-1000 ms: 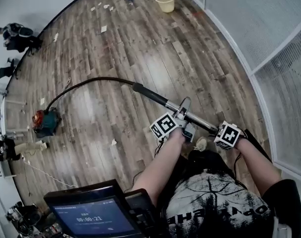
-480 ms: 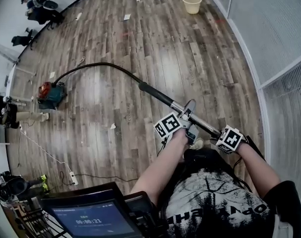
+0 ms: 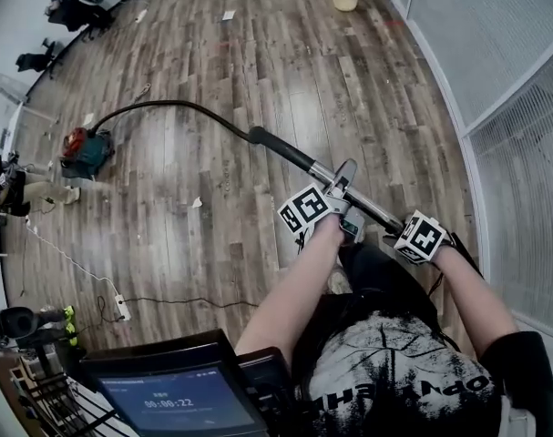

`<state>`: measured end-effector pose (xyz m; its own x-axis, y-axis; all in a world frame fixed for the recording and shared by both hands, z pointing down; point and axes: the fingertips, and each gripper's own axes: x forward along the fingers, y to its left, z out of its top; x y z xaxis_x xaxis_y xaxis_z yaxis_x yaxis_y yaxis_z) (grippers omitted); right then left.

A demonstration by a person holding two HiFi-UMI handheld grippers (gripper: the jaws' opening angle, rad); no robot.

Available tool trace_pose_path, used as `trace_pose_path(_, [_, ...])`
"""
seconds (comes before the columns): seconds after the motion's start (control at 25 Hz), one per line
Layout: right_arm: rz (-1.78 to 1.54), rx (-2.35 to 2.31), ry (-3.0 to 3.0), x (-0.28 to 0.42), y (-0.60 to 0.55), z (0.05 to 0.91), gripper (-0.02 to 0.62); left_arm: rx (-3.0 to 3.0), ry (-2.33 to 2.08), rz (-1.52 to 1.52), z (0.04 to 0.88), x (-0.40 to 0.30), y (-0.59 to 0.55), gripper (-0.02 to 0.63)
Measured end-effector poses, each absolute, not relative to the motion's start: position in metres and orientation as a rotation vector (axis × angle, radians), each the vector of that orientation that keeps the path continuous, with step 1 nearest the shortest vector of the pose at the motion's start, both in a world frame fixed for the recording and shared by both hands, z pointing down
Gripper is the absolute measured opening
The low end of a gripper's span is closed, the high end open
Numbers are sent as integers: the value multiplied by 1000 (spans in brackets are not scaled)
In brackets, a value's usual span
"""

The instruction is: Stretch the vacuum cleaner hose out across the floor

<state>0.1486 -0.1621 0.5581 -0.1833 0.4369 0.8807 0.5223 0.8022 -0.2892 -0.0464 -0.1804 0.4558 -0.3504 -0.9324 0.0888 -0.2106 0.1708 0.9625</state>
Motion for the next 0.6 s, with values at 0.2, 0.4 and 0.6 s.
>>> trace_pose_path(0.2, [-110, -725, -1792, 201, -151, 559, 78, 1088, -1681, -1265, 460, 5, -167, 72])
trace_pose_path(0.4, [-122, -746, -1765, 246, -160, 551, 78, 1059, -1687, -1289, 454, 48, -170, 72])
trace_pose_path(0.6, [-147, -794, -1754, 281, -171, 551, 78, 1022, -1728, -1308, 455, 82, -173, 72])
